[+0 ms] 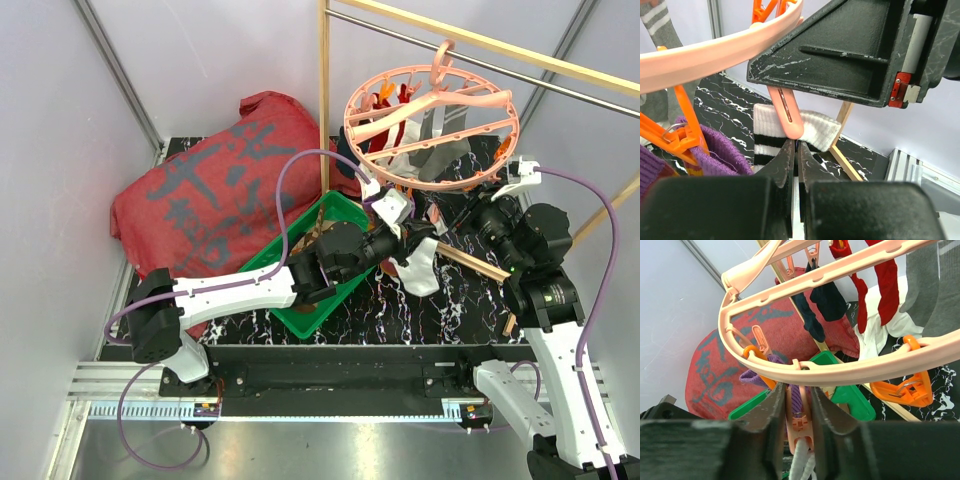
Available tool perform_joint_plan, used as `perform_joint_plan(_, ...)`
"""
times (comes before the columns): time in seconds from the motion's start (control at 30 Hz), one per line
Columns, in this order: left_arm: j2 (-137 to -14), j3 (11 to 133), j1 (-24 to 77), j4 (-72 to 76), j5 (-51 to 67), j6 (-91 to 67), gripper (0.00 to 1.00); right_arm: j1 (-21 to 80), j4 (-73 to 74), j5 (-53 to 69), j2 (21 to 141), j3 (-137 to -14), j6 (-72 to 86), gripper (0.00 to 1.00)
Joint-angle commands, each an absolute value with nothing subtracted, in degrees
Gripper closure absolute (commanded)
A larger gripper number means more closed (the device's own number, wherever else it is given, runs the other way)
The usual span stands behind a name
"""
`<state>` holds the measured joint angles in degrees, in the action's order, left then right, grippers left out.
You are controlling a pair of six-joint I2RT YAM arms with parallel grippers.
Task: Clip the socks to the hanger
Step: Clamp the sock onto the hanger.
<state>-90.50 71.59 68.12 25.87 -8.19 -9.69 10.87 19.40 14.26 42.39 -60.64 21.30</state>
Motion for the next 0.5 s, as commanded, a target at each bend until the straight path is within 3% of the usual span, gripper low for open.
perform_joint_plan(0.0, -90.4, 73.7, 67.9, 31.3, -9.0, -10.3, 1.00, 11.0, 16.6, 12.8, 41.9, -60.3, 22.9, 0.66)
perform_joint_plan(0.3, -90.4, 73.7, 67.9, 31.1, -9.3, -10.3, 1.00, 11.0, 16.6, 12.8, 41.1, -60.6, 22.6, 0.27)
perform_joint_plan(0.47, -89.8, 73.0, 67.2, 30.5, -9.8, -10.9, 1.00, 11.0, 19.5, 12.1, 40.0, -63.4, 19.5, 0.17)
